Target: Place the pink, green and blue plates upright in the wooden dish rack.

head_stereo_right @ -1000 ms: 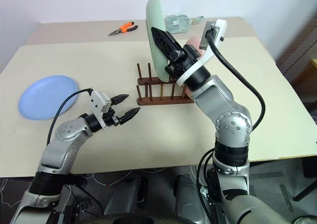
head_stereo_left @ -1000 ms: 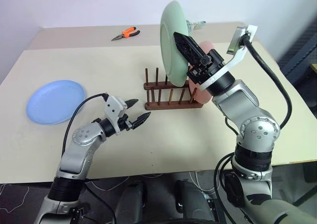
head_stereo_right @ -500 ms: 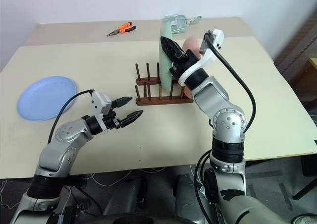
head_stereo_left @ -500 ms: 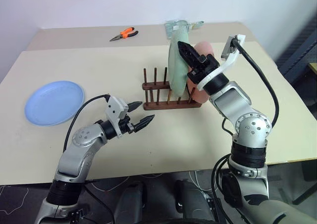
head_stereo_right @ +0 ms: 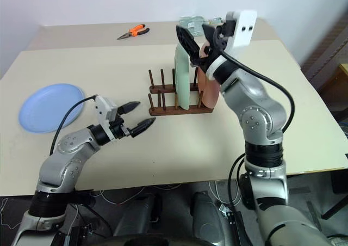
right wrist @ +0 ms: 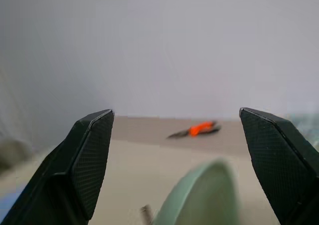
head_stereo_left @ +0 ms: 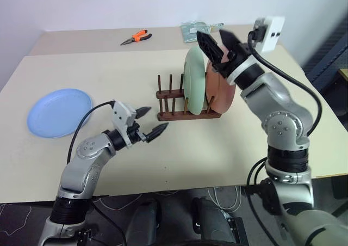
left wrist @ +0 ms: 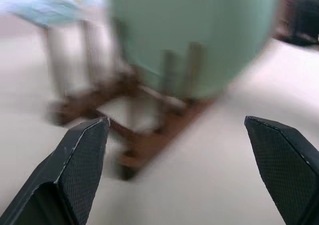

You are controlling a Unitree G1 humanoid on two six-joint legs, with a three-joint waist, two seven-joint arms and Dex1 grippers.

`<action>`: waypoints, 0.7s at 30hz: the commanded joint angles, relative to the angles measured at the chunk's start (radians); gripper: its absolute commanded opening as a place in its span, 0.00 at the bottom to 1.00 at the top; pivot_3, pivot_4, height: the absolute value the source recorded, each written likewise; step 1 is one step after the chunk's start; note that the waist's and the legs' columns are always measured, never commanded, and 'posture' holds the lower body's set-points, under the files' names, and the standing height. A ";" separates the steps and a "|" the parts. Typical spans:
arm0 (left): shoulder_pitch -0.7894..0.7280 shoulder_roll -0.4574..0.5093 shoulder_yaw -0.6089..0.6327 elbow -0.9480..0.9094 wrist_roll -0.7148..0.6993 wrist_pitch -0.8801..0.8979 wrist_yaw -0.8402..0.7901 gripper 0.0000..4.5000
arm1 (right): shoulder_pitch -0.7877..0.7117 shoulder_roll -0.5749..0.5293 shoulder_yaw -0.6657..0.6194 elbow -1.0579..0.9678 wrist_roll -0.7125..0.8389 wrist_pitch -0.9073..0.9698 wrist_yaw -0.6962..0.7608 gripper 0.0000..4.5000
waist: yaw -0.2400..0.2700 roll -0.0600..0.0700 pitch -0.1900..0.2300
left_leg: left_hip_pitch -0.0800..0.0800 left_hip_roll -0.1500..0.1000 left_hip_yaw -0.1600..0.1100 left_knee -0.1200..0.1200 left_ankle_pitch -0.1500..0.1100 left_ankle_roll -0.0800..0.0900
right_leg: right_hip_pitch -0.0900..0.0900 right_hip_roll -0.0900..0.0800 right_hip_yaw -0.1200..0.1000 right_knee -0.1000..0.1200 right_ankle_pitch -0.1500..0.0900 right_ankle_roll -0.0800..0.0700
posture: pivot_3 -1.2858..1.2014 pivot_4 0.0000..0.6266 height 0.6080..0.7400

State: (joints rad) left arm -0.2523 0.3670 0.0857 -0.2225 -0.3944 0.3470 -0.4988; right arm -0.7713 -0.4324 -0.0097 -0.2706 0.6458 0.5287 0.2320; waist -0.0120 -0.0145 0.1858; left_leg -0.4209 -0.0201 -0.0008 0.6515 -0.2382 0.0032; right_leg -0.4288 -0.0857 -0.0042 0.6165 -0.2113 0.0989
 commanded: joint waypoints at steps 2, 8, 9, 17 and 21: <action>-0.129 -0.023 0.281 0.131 0.164 -0.033 0.482 1.00 | -0.018 -0.107 0.197 -0.117 -0.207 -0.136 0.243 0.96 | -0.008 -0.002 -0.001 | 0.000 0.001 -0.001 0.000 0.000 0.000 | 0.000 0.002 0.000 0.000 0.000 0.001 | 0.52 0.24 0.98; -0.215 -0.053 0.608 0.190 0.139 0.103 0.884 1.00 | 0.034 -0.079 0.310 -0.092 -0.344 -0.227 0.345 0.96 | -0.001 -0.004 0.000 | 0.001 0.002 -0.001 -0.001 0.000 0.000 | 0.000 0.002 0.000 0.000 0.002 0.003 | 0.52 0.24 0.98; -0.220 -0.059 0.636 0.187 0.113 0.136 0.902 1.00 | 0.038 -0.068 0.317 -0.085 -0.354 -0.234 0.356 0.96 | 0.001 -0.005 0.000 | 0.001 0.001 -0.001 -0.001 0.000 0.000 | 0.000 0.001 0.000 0.000 0.002 0.003 | 0.52 0.24 0.98; -0.254 -0.192 0.850 0.127 -0.223 0.347 1.019 0.94 | 0.048 -0.002 0.316 -0.049 -0.404 -0.256 0.413 0.98 | 0.023 -0.013 -0.002 | 0.000 -0.002 -0.002 0.001 0.000 -0.002 | 0.002 -0.002 -0.001 -0.001 0.003 0.005 | 0.52 0.24 0.98; -0.263 -0.225 0.878 0.114 -0.346 0.356 1.039 0.57 | 0.054 0.017 0.301 -0.051 -0.407 -0.254 0.419 1.00 | 0.022 -0.013 -0.002 | 0.000 -0.001 -0.002 0.000 0.001 -0.003 | 0.001 -0.002 -0.001 -0.001 0.003 0.004 | 0.52 0.24 0.98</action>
State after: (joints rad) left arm -0.5029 0.1426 0.9574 -0.0666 -0.6805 0.7074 0.5331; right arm -0.7141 -0.4269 0.3290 -0.3020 0.2383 0.2930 0.6465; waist 0.0098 -0.0278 0.1835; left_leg -0.4207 -0.0216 -0.0031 0.6514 -0.2376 0.0002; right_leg -0.4281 -0.0877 -0.0048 0.6158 -0.2078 0.1030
